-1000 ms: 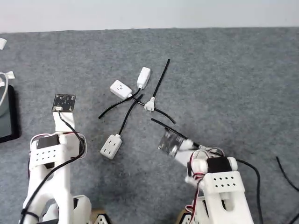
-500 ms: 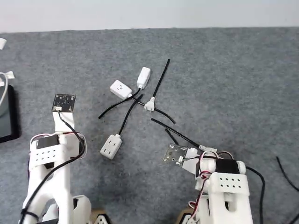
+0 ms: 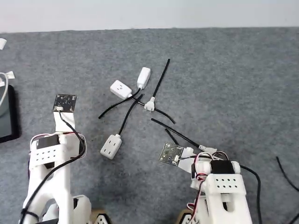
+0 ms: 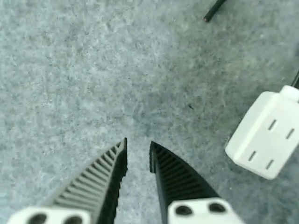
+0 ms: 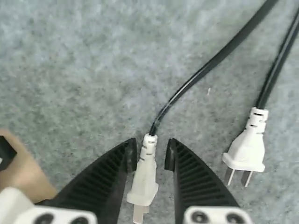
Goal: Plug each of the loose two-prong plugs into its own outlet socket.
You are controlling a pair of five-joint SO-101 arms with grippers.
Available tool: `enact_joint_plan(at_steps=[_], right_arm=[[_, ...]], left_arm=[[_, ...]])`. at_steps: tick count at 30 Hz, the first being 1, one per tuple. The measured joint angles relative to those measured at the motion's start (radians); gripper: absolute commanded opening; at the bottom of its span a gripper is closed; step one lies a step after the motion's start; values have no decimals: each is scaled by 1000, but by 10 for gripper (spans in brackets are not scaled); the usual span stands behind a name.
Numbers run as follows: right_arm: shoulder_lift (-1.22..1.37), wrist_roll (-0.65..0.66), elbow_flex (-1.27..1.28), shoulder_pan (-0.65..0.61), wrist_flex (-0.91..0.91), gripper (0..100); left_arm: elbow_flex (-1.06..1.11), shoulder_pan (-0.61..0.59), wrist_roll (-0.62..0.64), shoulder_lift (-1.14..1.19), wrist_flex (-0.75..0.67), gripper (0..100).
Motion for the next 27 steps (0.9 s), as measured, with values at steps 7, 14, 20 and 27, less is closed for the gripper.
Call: enact_joint_plan(at_steps=[7,14,20,27], right_arm=[[34,-51,-2,0,0,120],[298,-132,-155,3,8,115],[499,-135,-232,28,-57,114],[574,-95,-279,64,-63,21]], left_arm=[[0,0,-12,0,0,13],[0,0,-12,0,0,13],[0,0,-14,0,0,13],[0,0,-14,0,0,13]])
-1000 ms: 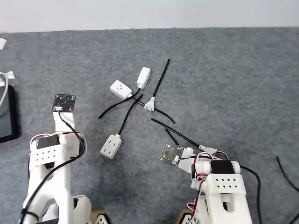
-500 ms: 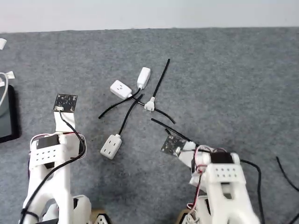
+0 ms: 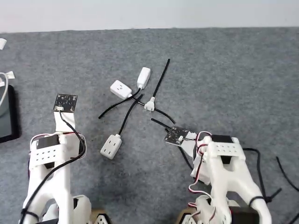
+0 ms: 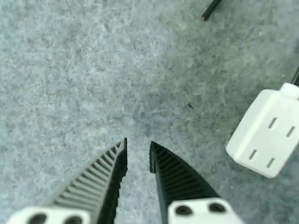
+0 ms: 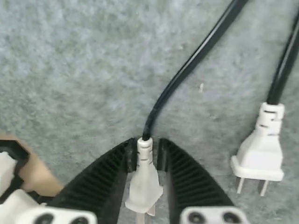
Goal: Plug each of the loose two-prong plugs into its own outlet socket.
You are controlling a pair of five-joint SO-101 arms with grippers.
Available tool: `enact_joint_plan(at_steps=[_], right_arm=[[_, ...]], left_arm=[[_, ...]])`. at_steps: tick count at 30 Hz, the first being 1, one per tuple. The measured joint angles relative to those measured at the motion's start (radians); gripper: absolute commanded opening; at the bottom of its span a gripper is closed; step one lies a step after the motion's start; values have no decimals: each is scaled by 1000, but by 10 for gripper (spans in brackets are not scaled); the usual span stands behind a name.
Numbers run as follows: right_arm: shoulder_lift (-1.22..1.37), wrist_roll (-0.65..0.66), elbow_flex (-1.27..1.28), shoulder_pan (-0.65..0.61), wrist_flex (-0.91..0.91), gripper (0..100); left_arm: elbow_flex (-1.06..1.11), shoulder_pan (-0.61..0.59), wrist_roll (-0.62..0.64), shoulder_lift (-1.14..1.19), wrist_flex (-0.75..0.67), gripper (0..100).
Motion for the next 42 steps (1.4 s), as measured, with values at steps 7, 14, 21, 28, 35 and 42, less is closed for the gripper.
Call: enact_joint_plan(at_steps=[7,14,21,28,35,42], right_arm=[[2,25,-11,11,-8,9],[-132,-301,-227,-84,221,9],[-282,-660,-582,-267,494,9],[-256,-819,-796,-285,560,9],[-190,-904,-706,-287,463,9],[-72,-918,-308,-285,-28,9]], left_arm=[[2,0,0,0,0,13],[2,0,0,0,0,13],[2,0,0,0,0,13],[2,0,0,0,0,13],[2,0,0,0,0,13],[2,0,-2,0,0,13]])
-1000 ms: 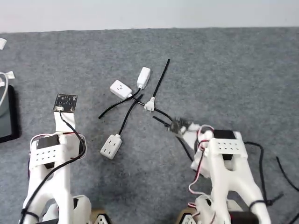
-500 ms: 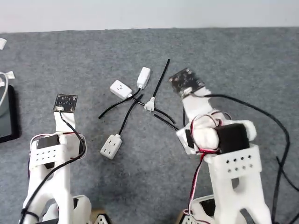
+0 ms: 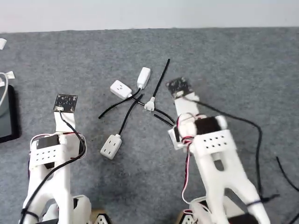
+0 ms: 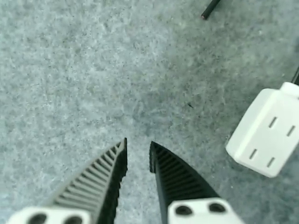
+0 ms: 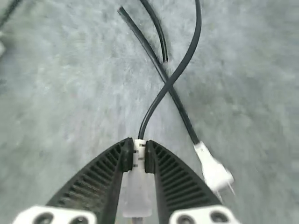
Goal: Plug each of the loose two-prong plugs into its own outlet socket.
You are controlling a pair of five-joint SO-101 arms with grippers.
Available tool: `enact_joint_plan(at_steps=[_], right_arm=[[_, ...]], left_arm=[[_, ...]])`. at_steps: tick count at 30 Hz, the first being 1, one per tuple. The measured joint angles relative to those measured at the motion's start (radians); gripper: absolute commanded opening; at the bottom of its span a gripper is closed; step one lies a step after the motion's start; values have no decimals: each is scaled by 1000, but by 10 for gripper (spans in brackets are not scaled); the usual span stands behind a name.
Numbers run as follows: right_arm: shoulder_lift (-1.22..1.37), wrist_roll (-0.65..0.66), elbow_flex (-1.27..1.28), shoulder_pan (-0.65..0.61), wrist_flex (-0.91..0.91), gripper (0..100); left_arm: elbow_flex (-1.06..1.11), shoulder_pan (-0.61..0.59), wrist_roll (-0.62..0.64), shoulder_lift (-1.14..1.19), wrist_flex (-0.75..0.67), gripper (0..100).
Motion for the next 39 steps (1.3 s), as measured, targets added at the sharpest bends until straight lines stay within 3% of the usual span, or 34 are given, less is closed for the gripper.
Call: enact_joint_plan(at_steps=[3,6,13,23,30,39], right_arm=[[86,-2,43,5,-160,9],[203,-2,46,-2,-195,20],[388,-2,-78,-17,-72,219],[361,-2,-127,11,-8,6],[302,-2,-114,143,-20,9],[276,-2,-52,176,-28,9]], left_arm=[[0,0,0,0,0,13],[0,0,0,0,0,13],[0,0,0,0,0,13],[15,0,-2,0,-20,13],[15,0,-2,0,-20,13],[15,0,-2,0,-20,13]])
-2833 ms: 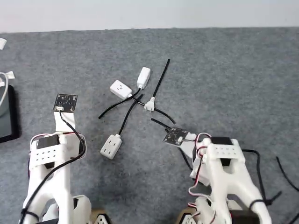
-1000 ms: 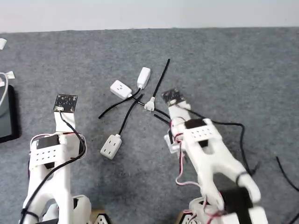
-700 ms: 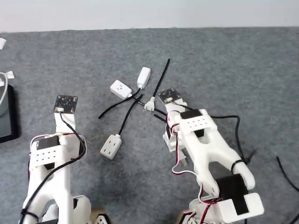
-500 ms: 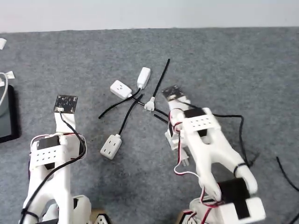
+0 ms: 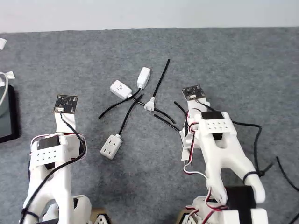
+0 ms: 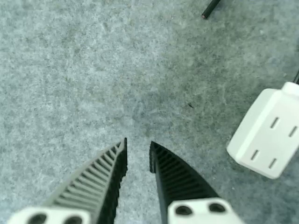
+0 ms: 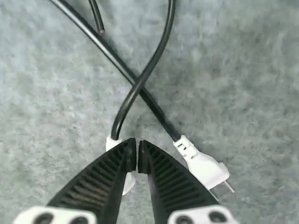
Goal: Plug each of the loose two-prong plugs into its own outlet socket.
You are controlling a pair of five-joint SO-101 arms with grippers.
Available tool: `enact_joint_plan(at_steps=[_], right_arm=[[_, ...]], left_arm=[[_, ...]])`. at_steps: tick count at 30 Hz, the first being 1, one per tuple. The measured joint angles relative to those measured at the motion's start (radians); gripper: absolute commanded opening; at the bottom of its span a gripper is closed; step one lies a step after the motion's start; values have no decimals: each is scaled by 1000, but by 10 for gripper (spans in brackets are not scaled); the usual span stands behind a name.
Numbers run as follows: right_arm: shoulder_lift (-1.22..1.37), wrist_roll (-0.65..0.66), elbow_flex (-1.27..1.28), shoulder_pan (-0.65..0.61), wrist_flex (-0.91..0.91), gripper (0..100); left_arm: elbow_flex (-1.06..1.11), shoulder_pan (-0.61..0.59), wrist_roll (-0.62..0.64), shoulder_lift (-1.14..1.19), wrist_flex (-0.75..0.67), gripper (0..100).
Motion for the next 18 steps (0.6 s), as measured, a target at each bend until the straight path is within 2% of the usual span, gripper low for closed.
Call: enact_joint_plan(at_steps=[7,11,14,18], right_arm=[[-256,-41,55,46,-2,9],[-440,-44,144,-43,12,9],[-462,-44,170,-120,18,9],[-399,-44,172,-117,8,9]], left_arm=[[0,0,0,0,0,13],[0,0,0,0,0,13],[0,0,0,0,0,13],[0,0,0,0,0,13]])
